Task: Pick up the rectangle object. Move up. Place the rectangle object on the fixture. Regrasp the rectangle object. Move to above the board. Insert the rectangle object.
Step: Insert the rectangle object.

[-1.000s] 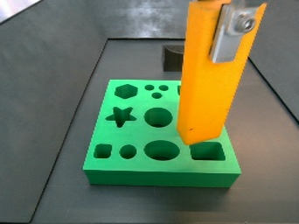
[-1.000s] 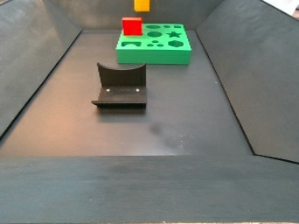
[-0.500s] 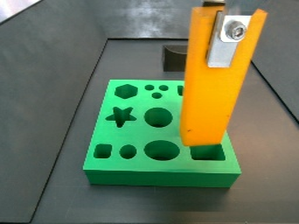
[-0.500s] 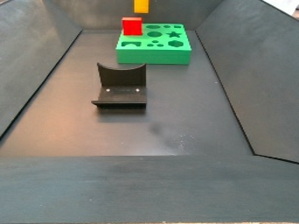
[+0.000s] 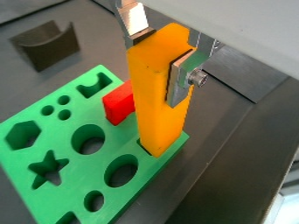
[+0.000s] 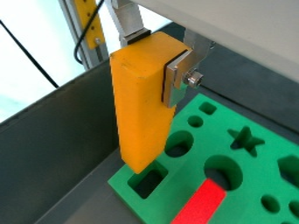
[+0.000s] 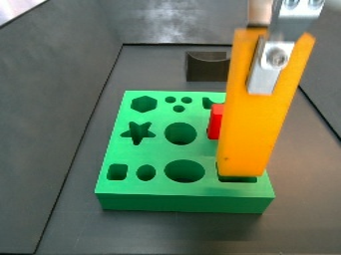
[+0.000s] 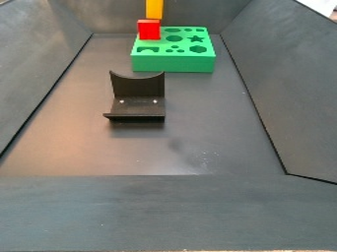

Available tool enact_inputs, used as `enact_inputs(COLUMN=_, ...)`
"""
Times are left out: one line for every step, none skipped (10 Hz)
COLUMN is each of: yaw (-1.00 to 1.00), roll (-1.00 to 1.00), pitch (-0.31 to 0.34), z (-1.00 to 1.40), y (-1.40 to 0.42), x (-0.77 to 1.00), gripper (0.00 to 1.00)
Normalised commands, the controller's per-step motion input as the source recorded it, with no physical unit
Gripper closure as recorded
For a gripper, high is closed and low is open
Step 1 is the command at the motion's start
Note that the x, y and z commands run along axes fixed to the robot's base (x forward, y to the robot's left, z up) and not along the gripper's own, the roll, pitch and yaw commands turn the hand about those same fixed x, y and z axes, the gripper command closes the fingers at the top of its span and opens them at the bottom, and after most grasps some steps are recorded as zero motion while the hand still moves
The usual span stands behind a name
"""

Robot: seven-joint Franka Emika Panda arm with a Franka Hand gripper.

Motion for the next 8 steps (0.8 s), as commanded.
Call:
enact_inputs(yaw=-0.48, roll=0.0, pitch=0.0, z=-0.02, y=0.0, x=0.63, gripper=1.0)
enact_inputs(yaw=-0.02, roll=0.0, pitch=0.0, z=0.0, y=0.0, x=0.0, gripper=1.0)
enact_inputs(yaw=0.0, roll=0.0, pitch=0.0, z=-0.01, y=0.0, x=0.04, gripper=1.0)
enact_inputs(yaw=-0.1, roll=0.04, pitch=0.011, z=-0.15, y=0.0, x=0.33, gripper=1.0)
enact_inputs(yaw=-0.12, roll=0.12, pitch=0.009, z=-0.31, y=0.08, x=0.13, gripper=1.0)
enact_inputs(yaw=0.0, roll=0.02, pitch=0.034, z=-0.01, y=0.16, x=0.0, gripper=1.0)
enact_inputs(yaw=0.0, roll=-0.02, pitch=0.0, z=-0.01, y=-0.03, x=0.0, gripper=1.0)
enact_inputs(yaw=0.0, roll=0.0, pitch=-0.017, z=-0.16, y=0.0, x=-0.04, gripper=1.0)
